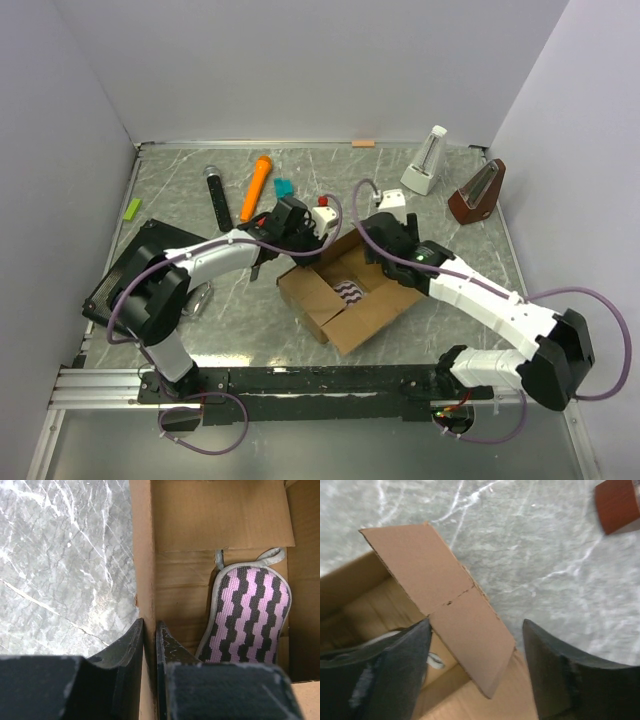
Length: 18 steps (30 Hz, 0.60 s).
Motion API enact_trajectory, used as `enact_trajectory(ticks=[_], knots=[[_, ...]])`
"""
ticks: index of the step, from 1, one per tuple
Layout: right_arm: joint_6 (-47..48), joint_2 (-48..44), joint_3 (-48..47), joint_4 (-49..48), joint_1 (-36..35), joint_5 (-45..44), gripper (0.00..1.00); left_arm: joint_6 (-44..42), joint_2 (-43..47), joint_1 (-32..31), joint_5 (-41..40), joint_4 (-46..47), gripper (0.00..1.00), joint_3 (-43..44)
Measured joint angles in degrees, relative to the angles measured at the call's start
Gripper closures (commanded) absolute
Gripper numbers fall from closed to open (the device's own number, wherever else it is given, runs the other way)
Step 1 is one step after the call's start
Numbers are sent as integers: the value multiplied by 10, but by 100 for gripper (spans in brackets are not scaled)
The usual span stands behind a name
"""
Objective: Unpack the express box
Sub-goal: Open the express box at the center of the board.
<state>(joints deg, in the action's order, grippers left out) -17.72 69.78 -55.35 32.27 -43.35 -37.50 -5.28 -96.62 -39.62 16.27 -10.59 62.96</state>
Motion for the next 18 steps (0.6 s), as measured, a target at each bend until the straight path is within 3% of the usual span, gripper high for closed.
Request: enact_trajectory(ticks=[6, 10, 11, 15, 18], knots=[[-33, -50, 36, -43, 85, 89, 60, -1, 17, -2, -11, 13, 95, -23], [-47, -57, 56, -53, 139, 140, 63, -12, 33, -2, -20, 19, 96, -40], [-50, -57, 56, -55, 146, 152, 59, -13, 35, -2, -22, 22, 96, -43], [-61, -47, 57, -66, 168, 197, 30, -16, 53, -2, -34, 26, 97, -62], [-75, -20, 70, -65, 192, 232, 17, -16, 64, -2, -42, 27, 98, -73]])
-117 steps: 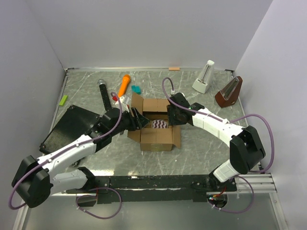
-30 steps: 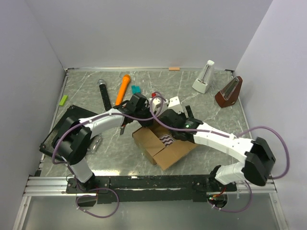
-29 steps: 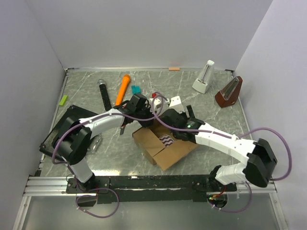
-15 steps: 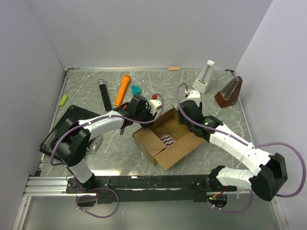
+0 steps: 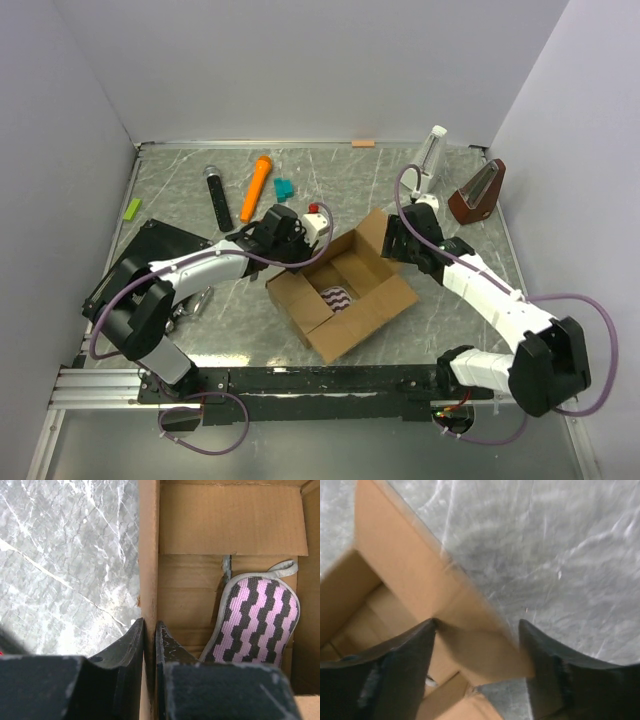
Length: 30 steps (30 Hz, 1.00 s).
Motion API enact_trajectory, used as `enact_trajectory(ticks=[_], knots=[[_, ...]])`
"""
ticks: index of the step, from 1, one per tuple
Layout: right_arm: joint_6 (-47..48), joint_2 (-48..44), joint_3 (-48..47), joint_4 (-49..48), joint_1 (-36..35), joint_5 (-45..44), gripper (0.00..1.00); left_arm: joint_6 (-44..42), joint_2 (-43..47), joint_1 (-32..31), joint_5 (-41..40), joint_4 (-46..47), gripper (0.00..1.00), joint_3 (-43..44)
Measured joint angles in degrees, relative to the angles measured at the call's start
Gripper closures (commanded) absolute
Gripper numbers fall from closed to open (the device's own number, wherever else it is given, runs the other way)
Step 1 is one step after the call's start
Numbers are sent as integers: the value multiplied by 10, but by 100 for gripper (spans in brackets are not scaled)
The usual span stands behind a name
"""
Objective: Unpack the express box
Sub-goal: Open the express box at the center of the board.
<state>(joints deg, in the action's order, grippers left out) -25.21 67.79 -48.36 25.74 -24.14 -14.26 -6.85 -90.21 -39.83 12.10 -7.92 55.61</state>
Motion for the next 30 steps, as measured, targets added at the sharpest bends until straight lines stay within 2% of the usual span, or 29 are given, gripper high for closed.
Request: enact_trajectory(ticks=[7, 16, 19, 25, 28, 30], knots=[[-12, -17, 9, 9, 11, 24, 9, -1, 3, -3, -16, -3, 98, -1], [-24, -120, 7, 24, -1, 3, 8, -2, -1, -7, -32, -11, 99, 4], [-22, -168, 6, 18, -29, -5, 15, -2, -4, -8, -35, -13, 99, 8], [13, -253, 20, -64, -112, 22, 50, 3, -6, -10, -36, -14, 99, 10], [26, -244, 14, -83, -124, 53, 51, 4, -6, -11, -36, -14, 99, 10], [31, -204, 0, -77, -124, 61, 47, 5, -6, -13, -39, -13, 99, 10]])
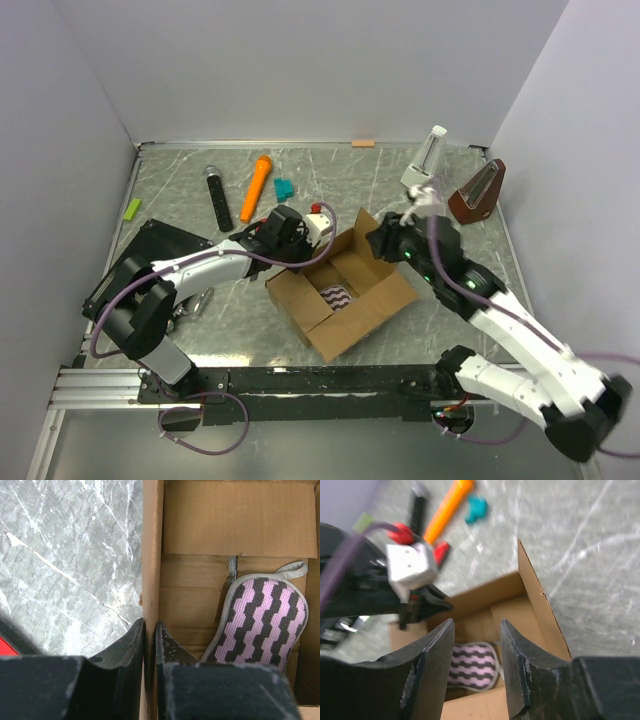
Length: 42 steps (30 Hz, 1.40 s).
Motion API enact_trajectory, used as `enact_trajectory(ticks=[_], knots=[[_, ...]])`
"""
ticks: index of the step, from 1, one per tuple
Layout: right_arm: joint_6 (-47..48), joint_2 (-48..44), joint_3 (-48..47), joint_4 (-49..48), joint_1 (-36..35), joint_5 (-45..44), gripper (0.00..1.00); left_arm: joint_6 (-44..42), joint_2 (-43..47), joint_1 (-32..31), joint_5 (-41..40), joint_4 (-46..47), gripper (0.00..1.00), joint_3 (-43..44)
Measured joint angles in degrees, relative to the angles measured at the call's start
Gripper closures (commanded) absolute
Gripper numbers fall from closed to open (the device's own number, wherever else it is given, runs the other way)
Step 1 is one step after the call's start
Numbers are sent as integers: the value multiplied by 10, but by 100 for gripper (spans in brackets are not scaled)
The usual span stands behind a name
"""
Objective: Unpack the express box
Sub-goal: Open the express box at the center of the board.
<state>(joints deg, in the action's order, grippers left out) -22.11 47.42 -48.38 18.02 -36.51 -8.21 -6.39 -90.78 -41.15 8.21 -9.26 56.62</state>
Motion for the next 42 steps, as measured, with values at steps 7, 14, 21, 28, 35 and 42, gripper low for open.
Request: enact_trajectory(ticks=[7, 14, 21, 28, 35, 42], knots=[[5, 145, -15, 40, 3, -22, 36, 0, 0, -5, -6, 2, 99, 0], [3, 160, -5, 53, 16, -69, 18, 0, 0, -9, -9, 7, 99, -2], [6, 192, 9, 51, 26, -91, 15, 0, 0, -13, -10, 11, 99, -3], [9, 243, 17, 48, 28, -88, 20, 2, 0, -14, -12, 14, 99, -4], [5, 265, 30, 42, 53, -80, 58, 9, 1, -15, -19, 18, 99, -6], [5, 268, 38, 38, 62, -51, 99, 22, 1, -16, -44, 30, 98, -7]])
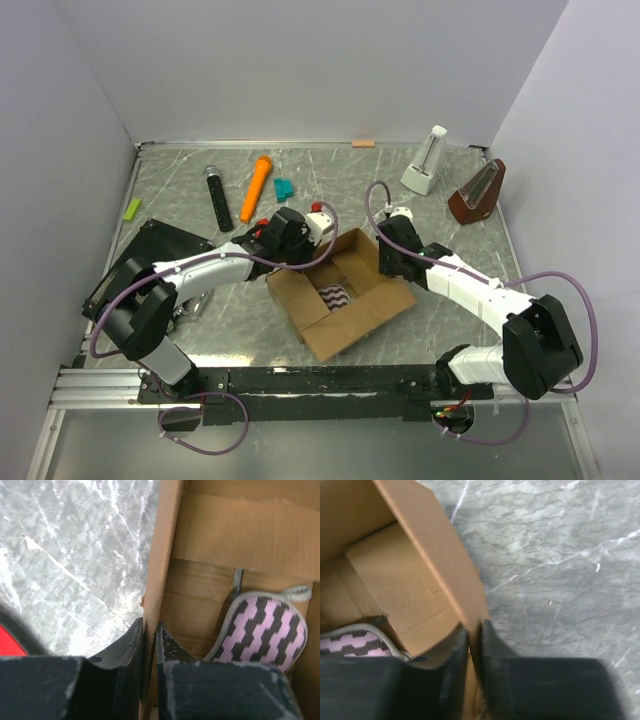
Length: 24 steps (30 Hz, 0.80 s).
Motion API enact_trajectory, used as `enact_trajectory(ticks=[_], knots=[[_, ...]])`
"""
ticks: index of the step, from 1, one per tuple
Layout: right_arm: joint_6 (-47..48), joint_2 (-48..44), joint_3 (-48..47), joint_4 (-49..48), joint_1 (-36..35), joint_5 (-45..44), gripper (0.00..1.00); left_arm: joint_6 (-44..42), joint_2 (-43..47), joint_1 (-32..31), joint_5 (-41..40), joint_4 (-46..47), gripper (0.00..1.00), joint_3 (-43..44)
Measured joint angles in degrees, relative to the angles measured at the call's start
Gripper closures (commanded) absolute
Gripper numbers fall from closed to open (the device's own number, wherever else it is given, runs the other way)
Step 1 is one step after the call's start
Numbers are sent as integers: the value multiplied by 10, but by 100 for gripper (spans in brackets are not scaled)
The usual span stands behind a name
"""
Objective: Unpack the express box
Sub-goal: Open the express box at the center of the board.
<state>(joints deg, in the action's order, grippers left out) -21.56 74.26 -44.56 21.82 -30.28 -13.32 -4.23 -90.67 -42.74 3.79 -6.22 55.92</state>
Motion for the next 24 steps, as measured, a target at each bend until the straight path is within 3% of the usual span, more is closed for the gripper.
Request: enact_trajectory(ticks=[11, 18, 24], knots=[[-50, -46, 31, 5, -1, 14, 100, 57, 5, -11, -76, -31, 71, 35], [-128, -80, 38, -4, -12, 27, 100, 120, 64, -14, -156, -31, 56, 47], [-167, -84, 38, 24, -13, 31, 100, 151, 76, -10, -198, -19, 27, 82]])
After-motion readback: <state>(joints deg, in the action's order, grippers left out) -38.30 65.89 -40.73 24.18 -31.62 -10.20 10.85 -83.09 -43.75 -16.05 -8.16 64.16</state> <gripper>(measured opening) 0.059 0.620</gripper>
